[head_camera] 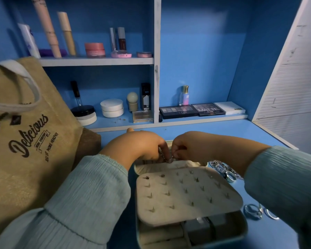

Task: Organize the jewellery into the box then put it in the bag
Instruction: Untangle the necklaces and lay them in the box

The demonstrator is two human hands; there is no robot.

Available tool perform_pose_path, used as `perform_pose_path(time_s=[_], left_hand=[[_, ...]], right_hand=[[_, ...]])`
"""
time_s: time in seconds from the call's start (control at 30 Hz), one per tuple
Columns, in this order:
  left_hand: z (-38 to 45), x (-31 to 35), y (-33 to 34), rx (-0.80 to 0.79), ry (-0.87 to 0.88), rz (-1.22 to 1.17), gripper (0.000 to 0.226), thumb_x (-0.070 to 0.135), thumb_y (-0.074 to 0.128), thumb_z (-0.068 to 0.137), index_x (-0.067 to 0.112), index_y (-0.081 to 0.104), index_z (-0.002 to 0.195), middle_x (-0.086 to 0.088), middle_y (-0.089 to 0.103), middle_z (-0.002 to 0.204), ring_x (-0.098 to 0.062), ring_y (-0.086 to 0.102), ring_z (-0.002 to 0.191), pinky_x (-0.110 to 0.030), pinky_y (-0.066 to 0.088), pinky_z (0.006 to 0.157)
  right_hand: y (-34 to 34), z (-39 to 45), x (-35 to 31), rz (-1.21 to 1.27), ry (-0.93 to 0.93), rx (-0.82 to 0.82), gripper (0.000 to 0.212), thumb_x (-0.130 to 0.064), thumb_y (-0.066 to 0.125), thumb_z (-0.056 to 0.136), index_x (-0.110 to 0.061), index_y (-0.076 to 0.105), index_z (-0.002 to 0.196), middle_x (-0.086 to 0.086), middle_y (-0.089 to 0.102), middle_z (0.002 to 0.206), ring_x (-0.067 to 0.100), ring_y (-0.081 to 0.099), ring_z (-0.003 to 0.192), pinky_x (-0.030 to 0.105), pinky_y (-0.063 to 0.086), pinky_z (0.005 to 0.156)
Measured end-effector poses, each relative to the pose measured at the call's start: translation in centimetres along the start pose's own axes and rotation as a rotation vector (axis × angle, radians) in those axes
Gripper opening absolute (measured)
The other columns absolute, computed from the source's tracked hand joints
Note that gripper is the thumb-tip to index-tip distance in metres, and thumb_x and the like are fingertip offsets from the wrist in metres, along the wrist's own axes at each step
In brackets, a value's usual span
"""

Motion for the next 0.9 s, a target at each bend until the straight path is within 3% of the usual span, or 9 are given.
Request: perform_pose_path(time_s=[0.13,0.2,0.3,0.37,0.43,0.5,0.6,0.73,0.9], left_hand=[[0.1,-0.1,0.1,0.001,-0.013,0.001,0.028,0.031,0.051,0.093,0.054,0.055,0.107,0.015,0.053,0.124,-0.015,0.044,0.114,-0.036,0.022,0.085],[0.2,-0.1,0.2,-0.004,-0.012,0.010,0.027,0.031,0.051,0.093,0.054,0.055,0.105,0.014,0.054,0.122,-0.015,0.044,0.112,-0.036,0.022,0.083],[0.2,0.1,0.3,-0.024,0.004,0.011,0.029,0.027,0.048,0.094,0.055,0.054,0.099,0.013,0.054,0.121,-0.016,0.044,0.110,-0.035,0.024,0.082],[0.2,0.4,0.4,-0.041,0.019,0.008,0.034,0.023,0.044,0.095,0.054,0.055,0.104,0.010,0.052,0.124,-0.019,0.042,0.112,-0.036,0.028,0.085],[0.2,0.5,0.7,-0.062,0.022,0.025,0.039,0.020,0.039,0.096,0.052,0.054,0.113,0.002,0.045,0.128,-0.024,0.037,0.118,-0.040,0.031,0.092],[0.3,0.7,1.1,-0.096,0.033,0.018,0.043,0.016,0.037,0.095,0.047,0.054,0.119,-0.003,0.039,0.131,-0.029,0.034,0.122,-0.042,0.035,0.098],[0.1,1.3,1.4,-0.135,0.066,-0.032,0.043,0.011,0.035,0.092,0.036,0.058,0.119,-0.004,0.044,0.129,-0.027,0.042,0.116,-0.038,0.042,0.095],[-0.2,1.9,1.5,-0.183,0.095,-0.106,0.040,0.008,0.035,0.093,0.027,0.061,0.116,-0.002,0.055,0.125,-0.021,0.052,0.109,-0.034,0.045,0.095],[-0.6,1.4,0.7,-0.153,0.101,-0.181,0.046,0.002,0.035,0.092,0.031,0.058,0.120,0.005,0.049,0.129,-0.012,0.045,0.105,-0.024,0.039,0.088]], right_hand=[[-0.5,0.5,0.4,0.031,0.035,0.104,0.016,-0.019,0.051,0.090,-0.028,0.061,0.083,-0.016,0.051,0.077,0.011,0.055,0.070,0.026,0.052,0.063],[-0.3,0.3,0.4,0.072,0.049,0.101,0.016,-0.019,0.054,0.089,-0.028,0.067,0.087,-0.016,0.051,0.077,0.007,0.052,0.059,0.021,0.053,0.053],[-0.1,-0.3,0.1,0.074,0.039,0.033,0.020,-0.016,0.053,0.089,-0.025,0.070,0.094,-0.014,0.054,0.077,0.006,0.048,0.050,0.010,0.042,0.037],[0.1,-0.5,-0.1,0.052,0.033,-0.021,0.025,-0.014,0.047,0.091,-0.027,0.068,0.092,-0.007,0.060,0.086,0.011,0.054,0.054,0.012,0.044,0.041],[0.3,-0.6,-0.1,0.026,0.044,-0.064,0.028,-0.011,0.043,0.090,-0.029,0.064,0.087,-0.001,0.062,0.096,0.021,0.063,0.071,0.017,0.048,0.050],[0.6,-0.6,0.0,0.009,0.061,-0.104,0.029,-0.008,0.041,0.090,-0.027,0.063,0.088,0.001,0.062,0.100,0.023,0.063,0.080,0.014,0.047,0.047],[1.0,-0.8,0.1,-0.014,0.086,-0.158,0.031,-0.003,0.036,0.089,-0.023,0.059,0.085,0.004,0.059,0.092,0.020,0.056,0.075,0.012,0.042,0.042],[1.5,-1.1,-0.2,-0.072,0.093,-0.211,0.040,0.001,0.032,0.089,-0.028,0.051,0.068,-0.005,0.049,0.076,0.020,0.051,0.080,0.016,0.041,0.051],[1.8,-1.4,-0.7,-0.131,0.078,-0.258,0.030,-0.003,0.031,0.093,-0.018,0.056,0.095,0.001,0.048,0.086,0.018,0.046,0.077,0.015,0.040,0.054]])
Point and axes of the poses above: each hand's wrist, its own z-axis towards the middle knuckle, its own y-axis out of the palm, x = y × z, the point moved 10 cm from there along z, towards the middle knuckle
